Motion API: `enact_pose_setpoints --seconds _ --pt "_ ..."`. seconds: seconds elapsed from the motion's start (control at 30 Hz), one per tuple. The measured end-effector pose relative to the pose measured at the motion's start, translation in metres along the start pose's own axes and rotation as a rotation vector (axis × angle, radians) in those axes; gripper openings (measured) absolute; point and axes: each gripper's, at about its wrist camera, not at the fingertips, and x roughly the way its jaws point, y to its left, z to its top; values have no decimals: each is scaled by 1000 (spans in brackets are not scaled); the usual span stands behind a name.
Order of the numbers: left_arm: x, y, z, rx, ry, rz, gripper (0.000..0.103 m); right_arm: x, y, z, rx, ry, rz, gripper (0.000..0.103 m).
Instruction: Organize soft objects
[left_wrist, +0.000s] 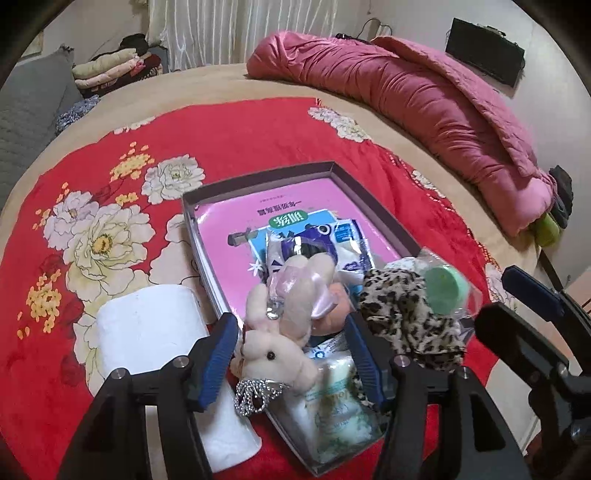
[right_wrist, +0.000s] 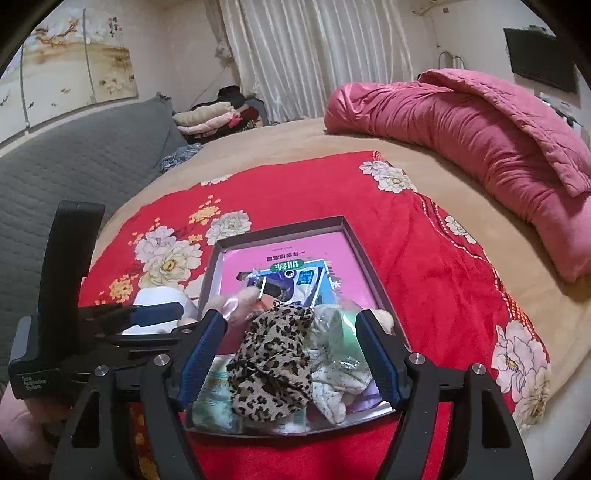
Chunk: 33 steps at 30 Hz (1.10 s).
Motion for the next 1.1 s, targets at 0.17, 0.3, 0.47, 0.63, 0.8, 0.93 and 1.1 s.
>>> enact_pose_setpoints --seconds 0.17,0.3,0.47,0.63,0.8,0.93,1.1 --pt "-18 0 -5 -8 -35 -4 61 -15 2 -2 22 -21 -9 77" --pt "-33 4 -10 -22 -63 -6 62 -27 2 -6 63 -36 -15 77" --pt "-56 10 -19 -26 -97 41 62 -40 15 -11 33 -51 -52 77" --pt "-82 21 -37 -77 -132 63 62 -53 30 -25 36 -52 -84 77" --pt "-103 28 -61 -98 -137 75 62 -71 44 -40 50 -48 -59 77" --pt "-119 30 -83 -99 -111 97 62 -81 55 -56 40 -23 -52 77" --pt "-135 36 -101 -134 -124 121 62 -86 64 -72 25 9 -57 77"
